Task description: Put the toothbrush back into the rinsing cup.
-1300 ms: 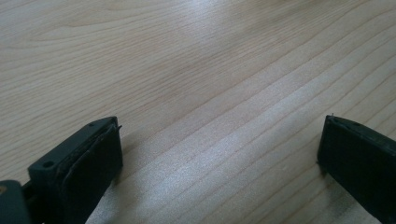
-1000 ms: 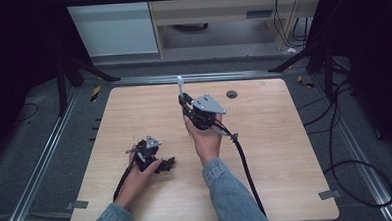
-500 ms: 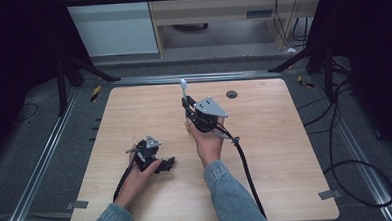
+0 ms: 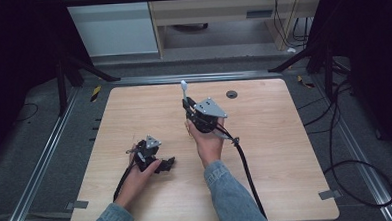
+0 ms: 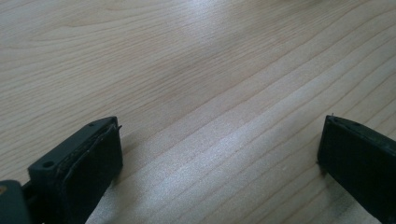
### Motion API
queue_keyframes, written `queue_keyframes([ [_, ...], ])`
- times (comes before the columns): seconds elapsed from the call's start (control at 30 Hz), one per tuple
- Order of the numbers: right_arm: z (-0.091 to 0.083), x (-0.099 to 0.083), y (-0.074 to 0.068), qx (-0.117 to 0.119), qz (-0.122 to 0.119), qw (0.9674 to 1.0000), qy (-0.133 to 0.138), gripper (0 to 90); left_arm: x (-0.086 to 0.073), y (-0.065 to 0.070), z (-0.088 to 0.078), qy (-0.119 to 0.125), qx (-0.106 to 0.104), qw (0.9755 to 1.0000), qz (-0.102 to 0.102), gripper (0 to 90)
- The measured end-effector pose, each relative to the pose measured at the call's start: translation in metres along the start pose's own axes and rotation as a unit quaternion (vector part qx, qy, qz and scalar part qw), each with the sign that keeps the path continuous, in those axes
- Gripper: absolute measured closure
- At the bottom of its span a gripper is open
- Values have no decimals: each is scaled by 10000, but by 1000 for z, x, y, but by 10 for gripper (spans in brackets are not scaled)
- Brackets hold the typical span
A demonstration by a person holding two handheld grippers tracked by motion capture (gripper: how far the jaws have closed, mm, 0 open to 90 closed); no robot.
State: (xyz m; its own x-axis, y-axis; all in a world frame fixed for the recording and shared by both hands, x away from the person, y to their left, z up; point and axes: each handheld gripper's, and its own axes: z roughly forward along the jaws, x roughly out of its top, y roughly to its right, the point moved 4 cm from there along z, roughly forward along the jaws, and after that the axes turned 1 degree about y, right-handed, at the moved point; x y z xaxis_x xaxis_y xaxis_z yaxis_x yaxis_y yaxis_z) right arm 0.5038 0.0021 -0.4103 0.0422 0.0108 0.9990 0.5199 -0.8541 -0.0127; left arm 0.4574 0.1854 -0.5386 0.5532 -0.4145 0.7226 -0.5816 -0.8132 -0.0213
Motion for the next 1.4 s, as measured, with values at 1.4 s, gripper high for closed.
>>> queue_keyframes([
  [1.4,3,-25,1,22,-87,9999,-120,792,0,0,0,-10,-9,10000,20,0],
])
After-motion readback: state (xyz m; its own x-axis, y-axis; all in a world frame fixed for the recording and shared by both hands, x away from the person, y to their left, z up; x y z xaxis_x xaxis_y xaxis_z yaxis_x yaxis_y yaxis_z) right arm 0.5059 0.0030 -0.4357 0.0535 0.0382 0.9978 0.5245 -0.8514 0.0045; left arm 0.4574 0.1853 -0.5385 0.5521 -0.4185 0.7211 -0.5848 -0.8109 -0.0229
